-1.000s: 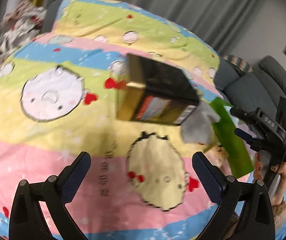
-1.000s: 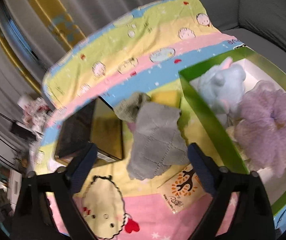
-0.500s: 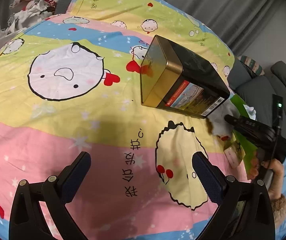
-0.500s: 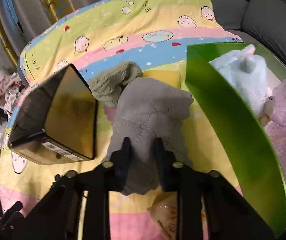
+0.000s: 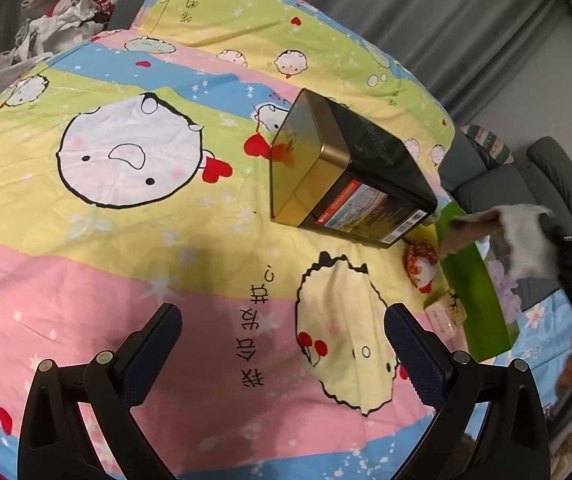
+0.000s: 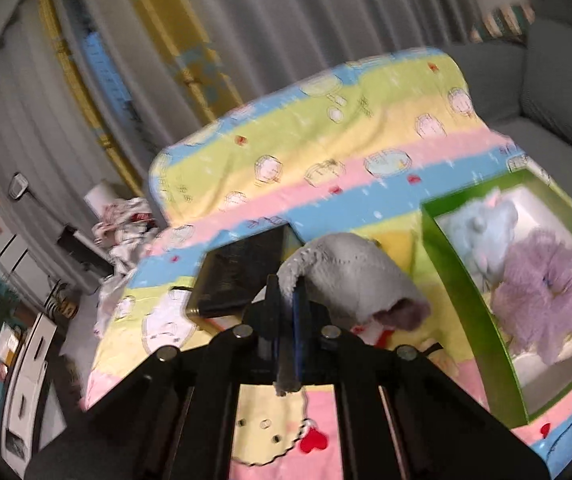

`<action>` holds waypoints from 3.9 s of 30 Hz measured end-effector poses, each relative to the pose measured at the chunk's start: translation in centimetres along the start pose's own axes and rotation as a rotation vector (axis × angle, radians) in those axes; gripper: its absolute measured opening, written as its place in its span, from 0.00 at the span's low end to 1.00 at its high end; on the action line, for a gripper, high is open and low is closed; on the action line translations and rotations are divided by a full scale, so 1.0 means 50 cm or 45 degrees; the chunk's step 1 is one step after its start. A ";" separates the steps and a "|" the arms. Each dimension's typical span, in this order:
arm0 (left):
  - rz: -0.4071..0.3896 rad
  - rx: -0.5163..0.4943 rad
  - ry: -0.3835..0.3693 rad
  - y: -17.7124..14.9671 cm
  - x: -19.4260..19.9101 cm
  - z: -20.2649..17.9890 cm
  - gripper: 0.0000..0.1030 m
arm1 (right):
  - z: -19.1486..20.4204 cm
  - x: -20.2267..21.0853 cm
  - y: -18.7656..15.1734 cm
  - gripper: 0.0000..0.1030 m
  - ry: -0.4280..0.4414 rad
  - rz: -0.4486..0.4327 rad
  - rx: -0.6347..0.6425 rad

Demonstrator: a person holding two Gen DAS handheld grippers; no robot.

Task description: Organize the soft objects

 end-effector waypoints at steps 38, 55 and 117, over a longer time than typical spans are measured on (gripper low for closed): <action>0.113 -0.155 -0.059 -0.053 -0.091 -0.087 0.89 | 0.069 -0.153 -0.177 0.75 0.136 0.498 0.008; 0.132 -0.264 -0.036 -0.077 -0.141 -0.140 0.43 | -0.002 -0.247 -0.296 0.44 0.046 0.678 0.002; 0.421 -0.771 -0.440 -0.170 -0.353 -0.785 0.20 | -0.566 0.093 -0.067 0.34 -0.504 0.040 -0.756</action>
Point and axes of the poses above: each gripper's, at about its wrist camera, not at the fingertips, and x roughly against the way its jaws point, z to its left, y to its top, the point moved 9 cm from there along -x, roughly the way its jaws point, and after that the axes turned 1 degree about -y, right-handed, at the moved point
